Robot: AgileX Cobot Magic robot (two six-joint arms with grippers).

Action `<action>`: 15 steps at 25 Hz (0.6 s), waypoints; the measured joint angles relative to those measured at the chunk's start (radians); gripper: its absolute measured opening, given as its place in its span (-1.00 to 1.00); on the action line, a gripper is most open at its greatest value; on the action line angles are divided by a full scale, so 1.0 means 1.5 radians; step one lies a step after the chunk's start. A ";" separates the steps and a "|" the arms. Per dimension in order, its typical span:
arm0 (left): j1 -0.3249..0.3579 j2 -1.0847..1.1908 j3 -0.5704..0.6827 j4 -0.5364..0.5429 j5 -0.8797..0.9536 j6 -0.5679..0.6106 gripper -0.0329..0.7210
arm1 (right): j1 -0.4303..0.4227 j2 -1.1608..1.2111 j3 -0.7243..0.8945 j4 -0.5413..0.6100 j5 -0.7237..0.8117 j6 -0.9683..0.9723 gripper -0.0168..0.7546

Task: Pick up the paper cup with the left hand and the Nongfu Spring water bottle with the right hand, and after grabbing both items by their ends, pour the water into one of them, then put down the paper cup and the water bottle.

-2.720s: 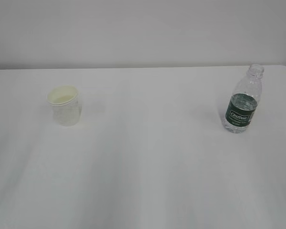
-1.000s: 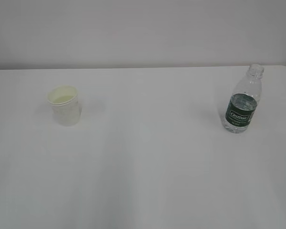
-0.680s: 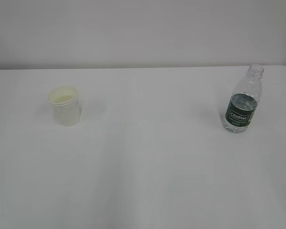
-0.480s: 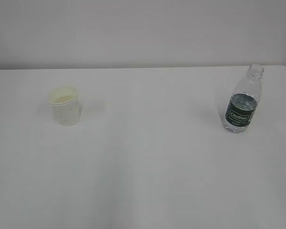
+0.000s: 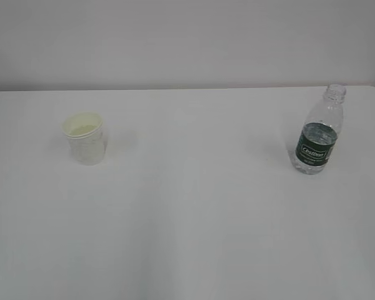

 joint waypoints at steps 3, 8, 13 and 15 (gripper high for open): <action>0.000 0.000 0.000 0.000 0.001 0.000 0.38 | 0.000 0.000 0.002 0.001 0.001 0.000 0.57; 0.000 0.000 0.000 0.000 0.003 0.000 0.37 | 0.000 0.000 0.027 0.009 0.005 0.000 0.57; 0.000 0.000 0.000 0.000 0.003 0.000 0.37 | 0.000 0.000 0.029 0.009 0.005 0.000 0.57; 0.000 0.000 0.000 0.000 0.003 0.000 0.37 | 0.000 0.000 0.032 0.009 0.004 0.000 0.57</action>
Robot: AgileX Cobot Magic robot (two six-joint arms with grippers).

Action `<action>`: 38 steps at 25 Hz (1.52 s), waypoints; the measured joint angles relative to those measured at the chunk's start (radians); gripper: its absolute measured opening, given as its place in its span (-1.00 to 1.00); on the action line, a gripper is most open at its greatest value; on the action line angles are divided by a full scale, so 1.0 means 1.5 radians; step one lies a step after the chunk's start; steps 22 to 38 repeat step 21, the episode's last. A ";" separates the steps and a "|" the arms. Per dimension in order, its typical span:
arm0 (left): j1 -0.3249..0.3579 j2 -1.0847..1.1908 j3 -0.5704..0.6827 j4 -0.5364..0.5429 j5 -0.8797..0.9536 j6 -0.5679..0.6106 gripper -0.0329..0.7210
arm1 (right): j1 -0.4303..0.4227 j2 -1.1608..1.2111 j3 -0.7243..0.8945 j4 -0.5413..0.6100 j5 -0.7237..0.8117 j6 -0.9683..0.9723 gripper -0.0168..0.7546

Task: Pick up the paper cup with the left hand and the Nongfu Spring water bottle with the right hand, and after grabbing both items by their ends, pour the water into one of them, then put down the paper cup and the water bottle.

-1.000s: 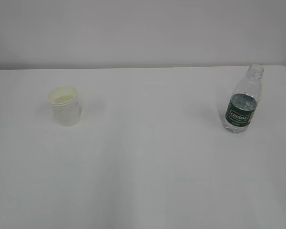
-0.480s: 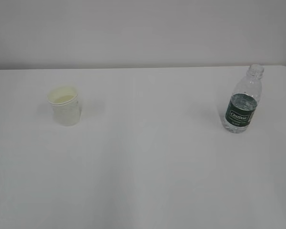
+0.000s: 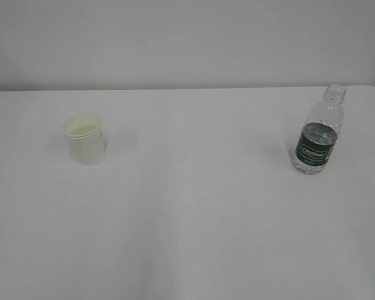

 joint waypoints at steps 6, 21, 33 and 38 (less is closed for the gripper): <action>0.000 0.000 0.000 0.000 0.000 0.001 0.37 | 0.000 0.000 0.003 0.000 -0.003 0.000 0.57; 0.000 0.000 0.000 0.000 0.000 0.001 0.35 | 0.000 0.000 0.004 -0.001 -0.004 0.000 0.57; 0.000 0.000 0.000 0.000 0.000 0.001 0.35 | 0.000 0.000 0.004 -0.001 -0.004 0.000 0.57; 0.000 0.000 0.000 0.000 0.000 0.001 0.35 | 0.000 0.000 0.004 -0.001 -0.004 0.000 0.57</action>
